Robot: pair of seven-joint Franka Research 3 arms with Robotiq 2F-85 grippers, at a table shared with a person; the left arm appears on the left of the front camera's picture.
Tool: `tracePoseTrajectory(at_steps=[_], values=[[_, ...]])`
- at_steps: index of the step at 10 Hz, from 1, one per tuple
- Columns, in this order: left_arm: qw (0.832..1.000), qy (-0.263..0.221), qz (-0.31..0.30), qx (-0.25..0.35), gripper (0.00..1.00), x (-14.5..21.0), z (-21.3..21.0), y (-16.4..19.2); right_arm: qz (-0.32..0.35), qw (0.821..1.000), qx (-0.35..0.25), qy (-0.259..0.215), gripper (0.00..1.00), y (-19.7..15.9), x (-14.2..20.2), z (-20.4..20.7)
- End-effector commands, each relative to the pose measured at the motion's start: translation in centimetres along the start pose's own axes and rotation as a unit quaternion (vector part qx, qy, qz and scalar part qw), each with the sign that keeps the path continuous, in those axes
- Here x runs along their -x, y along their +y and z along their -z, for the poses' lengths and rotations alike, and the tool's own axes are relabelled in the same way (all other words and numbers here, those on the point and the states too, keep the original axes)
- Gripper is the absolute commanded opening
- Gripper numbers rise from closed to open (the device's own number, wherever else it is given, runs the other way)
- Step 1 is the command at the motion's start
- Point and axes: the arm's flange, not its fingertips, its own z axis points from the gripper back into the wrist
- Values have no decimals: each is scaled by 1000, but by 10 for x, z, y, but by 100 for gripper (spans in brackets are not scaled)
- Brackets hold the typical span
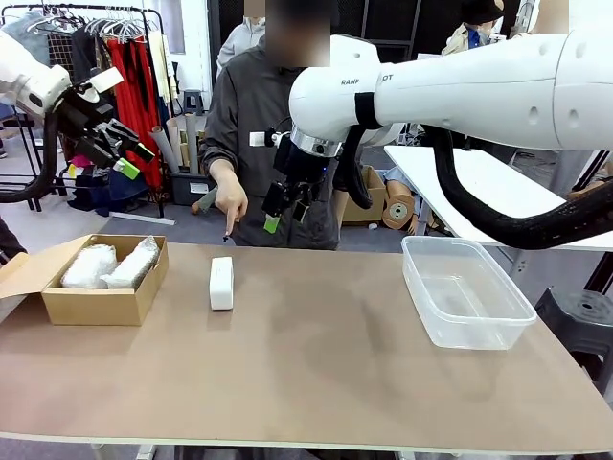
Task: Separate and place wrapped and unwrapped clocks.
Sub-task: Pick up the Digital clock indicated by the person.
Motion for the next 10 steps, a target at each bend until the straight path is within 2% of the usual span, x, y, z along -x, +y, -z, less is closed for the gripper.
tracePoseTrajectory(at_steps=[1, 4, 6, 8, 10], values=[[1000, 2, 2, 3, 100, 0, -1, -2, 5, 1000, -2, -6, 100, 3, 9, -1], [1000, 2, 2, 3, 100, 0, -1, -2, 0, 1000, 0, 0, 100, 0, 0, 0], [1000, 2, 2, 3, 100, 0, -1, -2, 50, 999, 7, 10, 100, 31, -24, 18], [1000, 2, 2, 3, 100, 0, -1, -2, 116, 992, 49, 14, 100, 56, -46, 35], [1000, 2, 2, 3, 100, 0, -1, -2, 185, 978, 96, 31, 100, 76, -66, 53]])
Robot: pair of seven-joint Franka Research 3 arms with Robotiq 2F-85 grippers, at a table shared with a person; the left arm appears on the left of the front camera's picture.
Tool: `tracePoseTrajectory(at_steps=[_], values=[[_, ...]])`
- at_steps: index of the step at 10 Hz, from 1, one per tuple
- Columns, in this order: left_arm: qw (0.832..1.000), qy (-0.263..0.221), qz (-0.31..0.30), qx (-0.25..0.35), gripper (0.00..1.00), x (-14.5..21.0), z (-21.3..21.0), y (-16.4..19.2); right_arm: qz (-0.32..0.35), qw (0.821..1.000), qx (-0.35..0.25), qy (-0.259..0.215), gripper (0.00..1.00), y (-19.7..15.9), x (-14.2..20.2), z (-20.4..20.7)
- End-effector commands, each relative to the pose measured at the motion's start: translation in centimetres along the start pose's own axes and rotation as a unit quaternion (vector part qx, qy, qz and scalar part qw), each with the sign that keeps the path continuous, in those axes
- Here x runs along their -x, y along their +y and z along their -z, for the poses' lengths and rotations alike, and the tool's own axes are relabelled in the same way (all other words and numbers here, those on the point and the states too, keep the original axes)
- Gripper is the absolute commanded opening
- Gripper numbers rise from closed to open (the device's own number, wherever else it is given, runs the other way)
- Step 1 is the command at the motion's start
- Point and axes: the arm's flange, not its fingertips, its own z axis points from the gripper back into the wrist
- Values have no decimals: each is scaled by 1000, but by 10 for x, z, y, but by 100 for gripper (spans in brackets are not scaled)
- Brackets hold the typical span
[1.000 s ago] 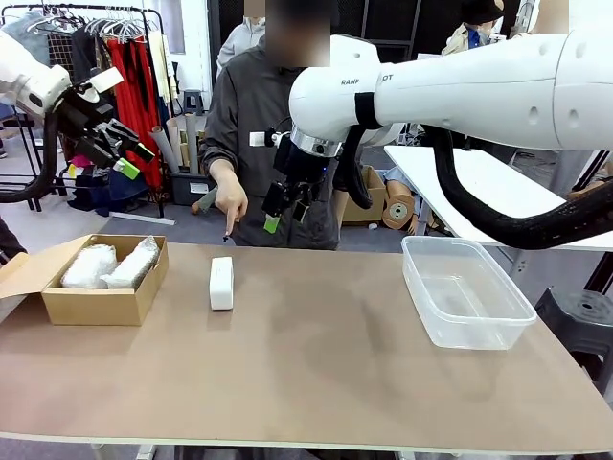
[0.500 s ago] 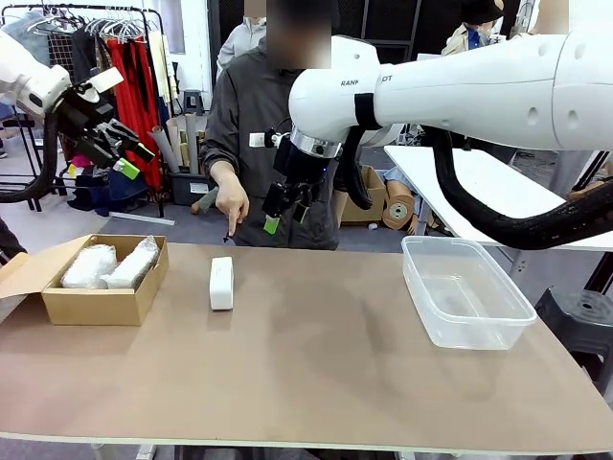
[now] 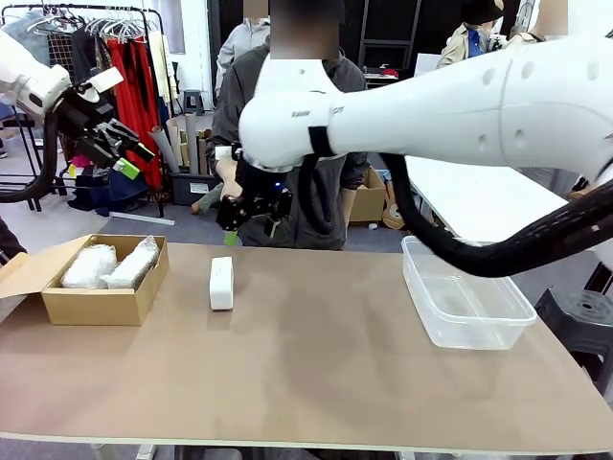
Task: Separate and place wrapped and unwrapped clocks.
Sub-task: Pick up the Digital clock indicated by the person.
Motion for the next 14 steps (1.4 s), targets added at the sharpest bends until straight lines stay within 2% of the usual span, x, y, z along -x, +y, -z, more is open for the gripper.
tracePoseTrajectory(at_steps=[1, 4, 7, 9, 11, 14], values=[[1000, 2, 2, 3, 100, 0, -1, -2, 48, 998, 42, 11, 100, 22, -29, 8], [1000, 2, 2, 3, 100, 0, -1, -2, 84, 993, 80, -14, 100, 42, -54, 41], [1000, 2, 2, 3, 100, 0, -1, -2, 133, 988, 71, -9, 100, 27, -72, 83], [1000, 2, 2, 3, 100, 0, -1, -2, 156, 984, 69, -46, 100, 15, -84, 107], [1000, 2, 2, 3, 100, 0, -1, -2, 165, 984, 38, -51, 100, 9, -94, 118], [1000, 2, 2, 3, 100, 0, -1, -2, 191, 980, 34, -39, 100, 6, -102, 136]])
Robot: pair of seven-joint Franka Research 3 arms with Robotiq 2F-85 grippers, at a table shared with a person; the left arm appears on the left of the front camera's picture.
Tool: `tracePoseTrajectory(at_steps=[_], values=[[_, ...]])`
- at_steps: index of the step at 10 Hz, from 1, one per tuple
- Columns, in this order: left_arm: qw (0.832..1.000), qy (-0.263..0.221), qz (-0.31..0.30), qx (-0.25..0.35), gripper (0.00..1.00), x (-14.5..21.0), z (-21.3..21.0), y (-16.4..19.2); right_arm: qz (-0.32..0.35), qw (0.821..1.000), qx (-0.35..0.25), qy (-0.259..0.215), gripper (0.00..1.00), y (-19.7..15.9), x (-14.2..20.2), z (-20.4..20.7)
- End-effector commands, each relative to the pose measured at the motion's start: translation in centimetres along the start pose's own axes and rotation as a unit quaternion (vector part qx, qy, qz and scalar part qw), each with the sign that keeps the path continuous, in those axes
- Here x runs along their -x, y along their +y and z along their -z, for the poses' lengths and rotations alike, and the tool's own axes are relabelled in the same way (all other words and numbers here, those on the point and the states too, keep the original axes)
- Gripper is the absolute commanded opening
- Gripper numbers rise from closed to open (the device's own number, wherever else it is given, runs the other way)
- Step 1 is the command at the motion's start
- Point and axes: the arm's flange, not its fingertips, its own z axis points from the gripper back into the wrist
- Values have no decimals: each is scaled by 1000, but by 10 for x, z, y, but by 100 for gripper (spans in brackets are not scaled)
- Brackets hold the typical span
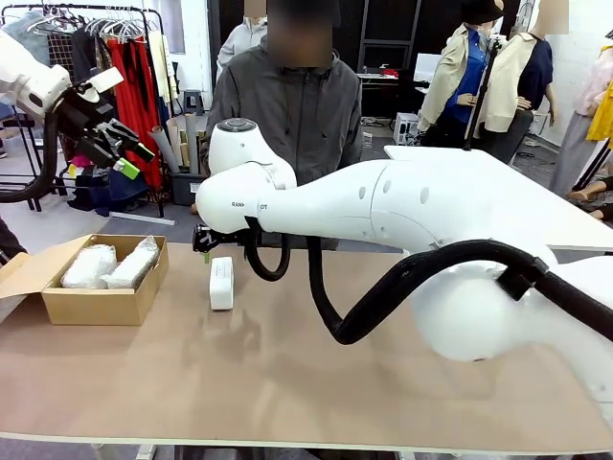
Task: Separate and place wrapped and unwrapped clocks.
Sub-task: Pick up the Digital clock indicated by the person.
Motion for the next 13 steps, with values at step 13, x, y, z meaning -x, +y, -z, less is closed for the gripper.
tracePoseTrajectory(at_steps=[13], values=[[1000, 2, 2, 3, 100, 0, -1, -2, 19, 999, -14, 36, 100, 4, 9, 55]])
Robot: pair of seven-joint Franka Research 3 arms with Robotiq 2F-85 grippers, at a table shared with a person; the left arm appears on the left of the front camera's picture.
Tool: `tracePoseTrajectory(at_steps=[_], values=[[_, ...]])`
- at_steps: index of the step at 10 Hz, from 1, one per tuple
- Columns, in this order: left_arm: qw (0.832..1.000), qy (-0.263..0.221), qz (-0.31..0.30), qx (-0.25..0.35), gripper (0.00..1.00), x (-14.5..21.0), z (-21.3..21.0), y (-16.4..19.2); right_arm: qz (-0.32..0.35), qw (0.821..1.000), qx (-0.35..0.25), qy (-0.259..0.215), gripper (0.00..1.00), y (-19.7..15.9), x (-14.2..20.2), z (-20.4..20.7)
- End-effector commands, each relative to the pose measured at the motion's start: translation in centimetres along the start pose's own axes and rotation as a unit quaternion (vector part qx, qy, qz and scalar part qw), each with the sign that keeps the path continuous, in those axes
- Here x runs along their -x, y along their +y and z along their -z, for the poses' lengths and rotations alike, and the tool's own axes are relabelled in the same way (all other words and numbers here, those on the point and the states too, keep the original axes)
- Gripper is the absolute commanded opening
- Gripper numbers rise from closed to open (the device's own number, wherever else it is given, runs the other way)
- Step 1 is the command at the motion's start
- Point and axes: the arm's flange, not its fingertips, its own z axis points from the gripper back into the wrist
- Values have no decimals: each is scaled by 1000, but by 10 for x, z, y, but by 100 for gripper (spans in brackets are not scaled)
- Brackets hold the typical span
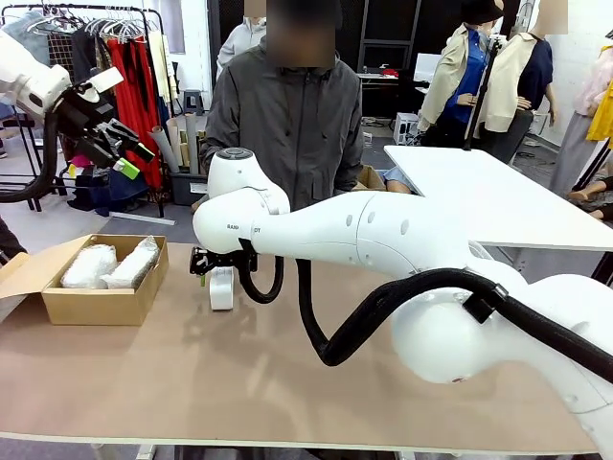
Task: Separate and place wrapped and unwrapped clocks.
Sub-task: Pick up the Digital clock indicated by the person.
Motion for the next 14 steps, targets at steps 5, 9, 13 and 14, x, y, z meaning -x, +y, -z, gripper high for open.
tracePoseTrajectory(at_steps=[5, 9, 13, 14], values=[[1000, 2, 2, 3, 100, 0, -1, -2, 29, 999, 20, -11, 35, -1, 0, -2], [1000, 2, 2, 3, 100, 0, -1, -2, 33, 999, 19, -20, 0, -4, 6, -19], [1000, 2, 2, 3, 100, 0, -1, -2, 22, 998, 50, 24, 0, -14, 28, -95], [1000, 2, 2, 3, 100, 0, -1, -2, 28, 997, 67, 34, 0, -20, 34, -116]])
